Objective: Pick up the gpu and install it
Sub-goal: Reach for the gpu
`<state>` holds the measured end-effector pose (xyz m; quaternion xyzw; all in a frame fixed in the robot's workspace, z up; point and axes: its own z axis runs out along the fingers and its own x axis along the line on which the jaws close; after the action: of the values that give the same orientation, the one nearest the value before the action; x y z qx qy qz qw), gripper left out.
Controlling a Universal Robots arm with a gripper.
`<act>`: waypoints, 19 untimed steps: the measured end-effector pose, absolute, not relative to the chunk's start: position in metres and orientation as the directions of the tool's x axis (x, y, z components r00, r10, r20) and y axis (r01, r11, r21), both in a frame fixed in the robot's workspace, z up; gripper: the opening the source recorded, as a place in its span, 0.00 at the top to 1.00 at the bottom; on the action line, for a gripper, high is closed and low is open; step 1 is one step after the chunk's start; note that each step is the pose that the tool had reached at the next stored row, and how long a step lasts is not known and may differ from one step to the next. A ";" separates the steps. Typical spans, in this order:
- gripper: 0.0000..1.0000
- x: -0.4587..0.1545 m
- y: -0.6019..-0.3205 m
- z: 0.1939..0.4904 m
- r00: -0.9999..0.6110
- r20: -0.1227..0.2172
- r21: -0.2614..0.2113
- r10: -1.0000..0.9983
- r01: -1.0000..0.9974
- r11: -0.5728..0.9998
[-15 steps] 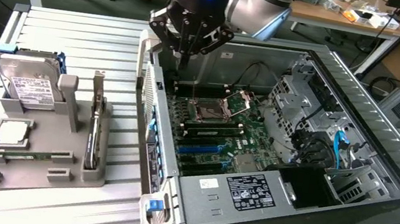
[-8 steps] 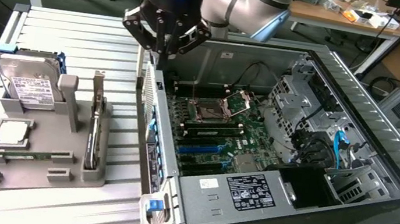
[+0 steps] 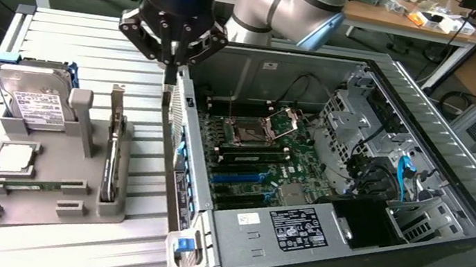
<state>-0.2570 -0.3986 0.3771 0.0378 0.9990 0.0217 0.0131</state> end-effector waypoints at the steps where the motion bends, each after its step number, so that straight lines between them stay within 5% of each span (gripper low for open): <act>1: 0.89 -0.260 -0.399 0.377 -0.997 -0.024 0.044 0.076 0.075 0.996; 19: 0.89 -0.307 -0.398 0.367 -0.997 -0.024 0.044 0.077 0.076 0.996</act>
<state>-0.3066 -0.3977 0.3674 0.0383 0.9990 0.0214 0.0130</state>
